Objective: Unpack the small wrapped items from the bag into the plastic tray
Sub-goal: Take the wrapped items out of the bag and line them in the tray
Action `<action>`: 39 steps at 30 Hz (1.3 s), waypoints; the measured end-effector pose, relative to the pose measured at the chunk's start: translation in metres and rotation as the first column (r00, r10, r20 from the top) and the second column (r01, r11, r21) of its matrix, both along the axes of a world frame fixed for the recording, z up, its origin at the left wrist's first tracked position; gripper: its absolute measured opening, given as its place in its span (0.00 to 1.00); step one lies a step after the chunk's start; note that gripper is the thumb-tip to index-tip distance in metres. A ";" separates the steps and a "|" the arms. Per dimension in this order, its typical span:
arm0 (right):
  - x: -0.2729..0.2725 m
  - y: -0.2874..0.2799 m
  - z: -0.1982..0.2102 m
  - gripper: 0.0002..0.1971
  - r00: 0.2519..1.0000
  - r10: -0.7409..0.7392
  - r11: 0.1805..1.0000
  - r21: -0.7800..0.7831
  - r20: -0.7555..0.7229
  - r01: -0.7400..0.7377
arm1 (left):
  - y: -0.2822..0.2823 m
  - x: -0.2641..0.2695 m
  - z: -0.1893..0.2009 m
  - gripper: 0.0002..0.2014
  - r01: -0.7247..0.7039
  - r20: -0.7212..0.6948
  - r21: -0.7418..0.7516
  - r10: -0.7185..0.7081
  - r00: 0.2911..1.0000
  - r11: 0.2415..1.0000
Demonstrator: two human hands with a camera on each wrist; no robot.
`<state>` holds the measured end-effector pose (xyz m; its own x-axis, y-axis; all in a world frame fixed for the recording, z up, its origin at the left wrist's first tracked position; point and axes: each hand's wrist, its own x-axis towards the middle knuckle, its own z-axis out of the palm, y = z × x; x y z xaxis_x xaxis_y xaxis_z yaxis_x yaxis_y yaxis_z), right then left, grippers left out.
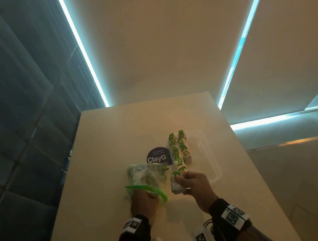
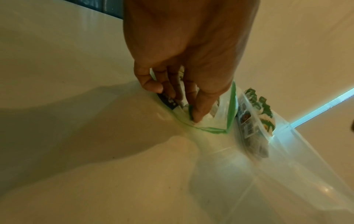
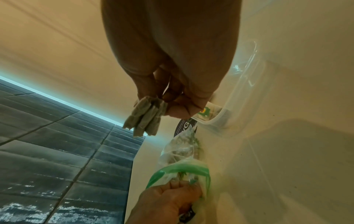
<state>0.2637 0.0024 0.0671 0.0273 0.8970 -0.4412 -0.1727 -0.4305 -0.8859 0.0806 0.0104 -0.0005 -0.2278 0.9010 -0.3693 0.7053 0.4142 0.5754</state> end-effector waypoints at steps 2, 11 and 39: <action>-0.003 0.001 0.000 0.12 1.000 0.008 1.000 -0.001 -0.002 -0.008 | 0.001 -0.002 0.008 0.10 0.007 0.024 0.001 -0.007 1.000 1.000; -0.014 0.009 -0.001 0.20 0.990 0.132 0.990 0.049 -0.044 -0.129 | -0.004 -0.037 0.051 0.09 0.200 0.079 0.086 -0.207 0.975 0.976; -0.032 0.013 0.028 0.05 0.910 0.391 0.920 0.073 -0.138 -0.384 | 0.004 -0.024 0.108 0.12 -0.116 0.509 0.178 0.010 0.861 0.977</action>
<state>0.2319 0.0154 0.0950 -0.3884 0.8422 -0.3741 -0.1297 -0.4519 -0.8826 0.0563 0.0140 0.1078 -0.1178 0.9567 -0.2662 0.2737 0.2890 0.9174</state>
